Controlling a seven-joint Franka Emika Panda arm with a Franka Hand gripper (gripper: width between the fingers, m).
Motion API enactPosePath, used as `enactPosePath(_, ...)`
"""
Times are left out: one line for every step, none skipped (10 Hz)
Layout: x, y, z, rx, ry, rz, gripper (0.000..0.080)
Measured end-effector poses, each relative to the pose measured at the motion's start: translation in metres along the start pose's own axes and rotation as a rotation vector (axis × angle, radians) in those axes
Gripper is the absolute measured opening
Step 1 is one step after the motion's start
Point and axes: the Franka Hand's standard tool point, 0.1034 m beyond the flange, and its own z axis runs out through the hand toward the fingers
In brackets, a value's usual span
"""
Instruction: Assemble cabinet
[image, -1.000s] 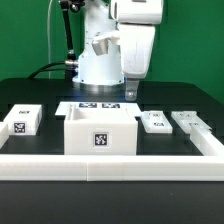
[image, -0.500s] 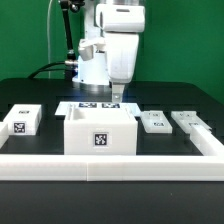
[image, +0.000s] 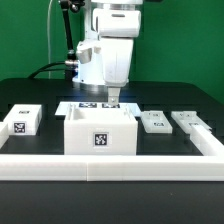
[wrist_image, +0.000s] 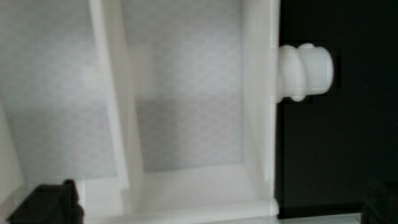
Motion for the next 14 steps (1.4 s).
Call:
enactPosePath(-0.001,-0.011,0.007,-0.003,0.003,-0.001,0.0798)
enactPosePath(-0.001,-0.022,0.014,0.01,0.003,-0.002,0.0798)
enactPosePath(0.0,-0.025,0.019,0.0,0.007,-0.003,0.0798)
enactPosePath(0.001,-0.027,0.025,-0.008,0.011,-0.004,0.0798)
enactPosePath(0.002,-0.028,0.031,-0.01,0.013,-0.006,0.0798)
enactPosePath(0.002,-0.028,0.035,-0.01,0.015,-0.007,0.0798)
enactPosePath(0.002,-0.028,0.037,-0.007,0.016,-0.007,0.0798)
enactPosePath(0.001,-0.03,0.041,0.0,0.017,-0.005,0.0798)
enactPosePath(0.001,-0.031,0.043,0.005,0.018,-0.003,0.0798)
enactPosePath(0.001,-0.032,0.044,0.007,0.017,-0.002,0.0798)
enactPosePath(0.0,-0.032,0.044,0.009,0.017,-0.001,0.0676)
enactPosePath(0.0,-0.032,0.044,0.009,0.017,-0.001,0.0536)
enactPosePath(0.0,-0.032,0.044,0.01,0.017,-0.001,0.0402)
enactPosePath(0.0,-0.032,0.044,0.009,0.017,-0.001,0.0402)
